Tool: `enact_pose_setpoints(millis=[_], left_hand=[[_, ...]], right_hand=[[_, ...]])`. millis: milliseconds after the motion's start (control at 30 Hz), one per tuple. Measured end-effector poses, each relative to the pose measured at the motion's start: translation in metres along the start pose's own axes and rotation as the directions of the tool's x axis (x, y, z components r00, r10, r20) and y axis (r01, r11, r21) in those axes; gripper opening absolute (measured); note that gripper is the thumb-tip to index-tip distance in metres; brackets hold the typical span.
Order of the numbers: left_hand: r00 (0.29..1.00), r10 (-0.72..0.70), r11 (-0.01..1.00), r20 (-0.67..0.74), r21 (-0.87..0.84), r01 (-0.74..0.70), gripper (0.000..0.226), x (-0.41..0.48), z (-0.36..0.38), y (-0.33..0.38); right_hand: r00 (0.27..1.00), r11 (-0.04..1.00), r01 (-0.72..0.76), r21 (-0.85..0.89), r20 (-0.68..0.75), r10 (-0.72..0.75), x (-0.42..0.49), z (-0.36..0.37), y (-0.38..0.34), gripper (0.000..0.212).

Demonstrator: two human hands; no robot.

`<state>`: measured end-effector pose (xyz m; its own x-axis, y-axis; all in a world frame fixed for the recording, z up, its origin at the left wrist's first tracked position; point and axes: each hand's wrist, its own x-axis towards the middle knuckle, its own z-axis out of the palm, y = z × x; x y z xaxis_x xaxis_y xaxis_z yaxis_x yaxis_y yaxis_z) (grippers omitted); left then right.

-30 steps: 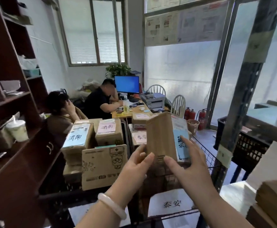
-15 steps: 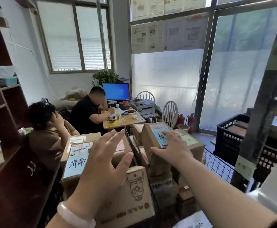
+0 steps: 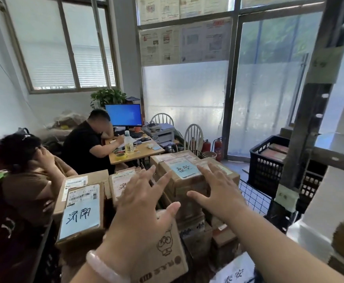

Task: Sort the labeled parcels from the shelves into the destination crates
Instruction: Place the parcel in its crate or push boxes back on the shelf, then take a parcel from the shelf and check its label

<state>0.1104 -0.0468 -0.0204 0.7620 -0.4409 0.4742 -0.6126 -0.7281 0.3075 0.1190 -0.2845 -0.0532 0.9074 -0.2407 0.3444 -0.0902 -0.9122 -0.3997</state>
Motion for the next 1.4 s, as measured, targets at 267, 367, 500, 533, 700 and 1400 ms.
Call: enact_pose_setpoints(millis=[267,367,500,533,700,1400], left_hand=[[0.959,0.276,0.957,0.061,-0.109,-0.268,0.066,0.005,0.08,0.099],[0.919,0.378,0.919,0.111,-0.163,-0.358,0.07,0.004,0.116,0.147],[0.876,0.431,0.887,0.216,-0.279,-0.367,0.072,0.003,0.164,0.207],[0.864,0.439,0.88,0.245,-0.311,-0.359,0.072,0.002,0.176,0.221],[0.802,0.483,0.852,0.352,-0.398,-0.339,0.078,0.005,0.23,0.295],[0.895,0.187,0.915,0.405,-0.403,-0.01,0.093,0.029,0.315,0.361]], right_hand=[[0.973,0.976,-0.208,-0.063,-0.115,0.2,-0.139,-0.038,0.097,0.089],[0.948,0.945,-0.304,-0.12,-0.134,0.288,-0.171,-0.065,0.136,0.091],[0.906,0.904,-0.399,-0.152,-0.22,0.362,-0.211,-0.098,0.186,0.091],[0.894,0.893,-0.423,-0.153,-0.229,0.384,-0.221,-0.105,0.198,0.091],[0.829,0.839,-0.538,-0.088,-0.236,0.507,-0.267,-0.138,0.256,0.08],[0.86,0.857,-0.5,0.121,-0.043,0.508,-0.299,-0.165,0.343,0.068]])
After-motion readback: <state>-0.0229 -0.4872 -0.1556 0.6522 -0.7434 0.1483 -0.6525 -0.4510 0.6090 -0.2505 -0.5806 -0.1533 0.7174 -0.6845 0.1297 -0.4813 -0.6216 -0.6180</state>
